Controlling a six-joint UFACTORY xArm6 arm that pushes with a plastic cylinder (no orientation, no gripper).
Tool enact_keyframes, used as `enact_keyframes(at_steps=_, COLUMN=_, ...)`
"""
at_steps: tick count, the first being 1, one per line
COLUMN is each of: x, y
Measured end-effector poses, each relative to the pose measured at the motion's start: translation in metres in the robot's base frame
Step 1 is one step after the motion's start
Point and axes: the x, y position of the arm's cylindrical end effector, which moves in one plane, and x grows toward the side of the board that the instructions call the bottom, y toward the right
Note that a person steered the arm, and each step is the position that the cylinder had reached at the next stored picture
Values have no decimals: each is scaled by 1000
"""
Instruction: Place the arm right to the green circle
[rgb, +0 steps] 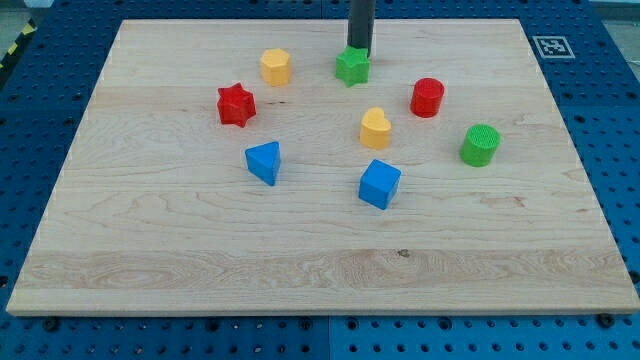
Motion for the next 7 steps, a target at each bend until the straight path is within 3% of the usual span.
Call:
enact_keyframes(at_steps=2, x=0, y=3)
enact_keyframes(at_steps=3, x=-30, y=31)
enact_keyframes(at_steps=6, x=-30, y=42)
enact_keyframes(at_steps=7, x=-16, y=92)
